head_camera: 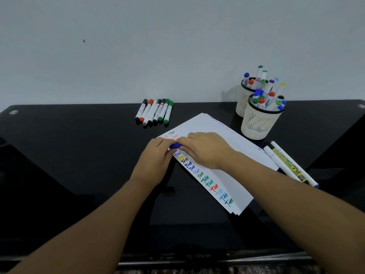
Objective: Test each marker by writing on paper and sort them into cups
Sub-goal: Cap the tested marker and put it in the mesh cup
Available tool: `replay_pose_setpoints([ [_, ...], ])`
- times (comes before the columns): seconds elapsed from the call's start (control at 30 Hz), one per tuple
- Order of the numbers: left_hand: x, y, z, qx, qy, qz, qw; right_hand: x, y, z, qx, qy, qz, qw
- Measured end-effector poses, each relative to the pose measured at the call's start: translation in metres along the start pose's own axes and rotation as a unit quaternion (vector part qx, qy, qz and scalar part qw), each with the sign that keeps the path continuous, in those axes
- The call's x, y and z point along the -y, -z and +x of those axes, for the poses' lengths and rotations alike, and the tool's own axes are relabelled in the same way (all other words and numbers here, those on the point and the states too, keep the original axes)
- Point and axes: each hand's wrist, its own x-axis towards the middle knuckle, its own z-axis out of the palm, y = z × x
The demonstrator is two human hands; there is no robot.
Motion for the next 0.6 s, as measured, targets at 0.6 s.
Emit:
replay_pose_setpoints([
  [0.6, 0.005, -0.005, 0.001, -0.005, 0.112, 0.054, 0.992, -0.007, 0.006, -0.022, -0.095, -0.226, 0.472, 0.847],
])
